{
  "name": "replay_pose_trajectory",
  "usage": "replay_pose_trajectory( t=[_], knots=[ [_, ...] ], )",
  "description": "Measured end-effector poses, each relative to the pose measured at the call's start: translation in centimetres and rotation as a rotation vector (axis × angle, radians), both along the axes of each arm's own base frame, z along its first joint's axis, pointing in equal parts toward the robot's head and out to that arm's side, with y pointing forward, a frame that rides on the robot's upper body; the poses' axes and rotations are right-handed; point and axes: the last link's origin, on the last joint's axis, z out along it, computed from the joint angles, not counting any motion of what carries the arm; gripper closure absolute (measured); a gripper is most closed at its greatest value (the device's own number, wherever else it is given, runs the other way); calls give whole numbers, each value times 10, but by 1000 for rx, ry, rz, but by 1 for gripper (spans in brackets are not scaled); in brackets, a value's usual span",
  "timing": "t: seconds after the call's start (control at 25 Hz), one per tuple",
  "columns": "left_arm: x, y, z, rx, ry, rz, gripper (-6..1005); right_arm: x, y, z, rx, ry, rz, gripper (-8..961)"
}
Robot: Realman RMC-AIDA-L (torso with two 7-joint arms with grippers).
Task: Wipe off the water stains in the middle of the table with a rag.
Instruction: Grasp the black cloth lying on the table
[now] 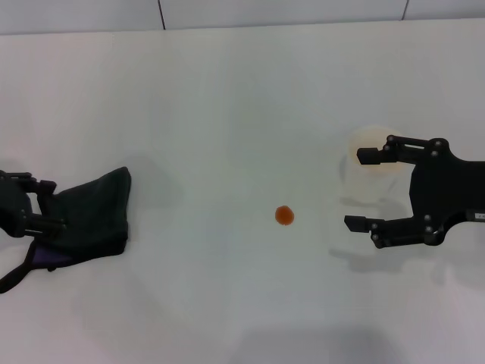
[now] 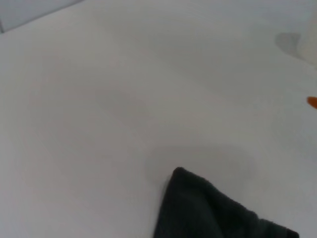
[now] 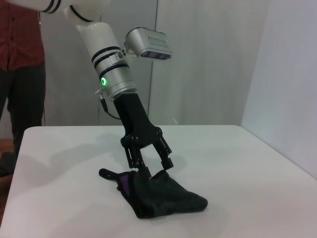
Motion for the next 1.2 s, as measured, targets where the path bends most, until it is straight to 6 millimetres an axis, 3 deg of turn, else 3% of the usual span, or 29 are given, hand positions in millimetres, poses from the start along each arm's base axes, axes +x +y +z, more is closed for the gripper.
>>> replay_pose_trajectory(
  t=[0.68, 1.2],
  knots=[
    [8, 9, -6, -67, 67, 3, 143, 2, 0, -1, -1, 2, -13, 83],
    [8, 12, -24, -82, 60, -12, 144, 3, 0, -1, 1, 2, -18, 83]
  ],
)
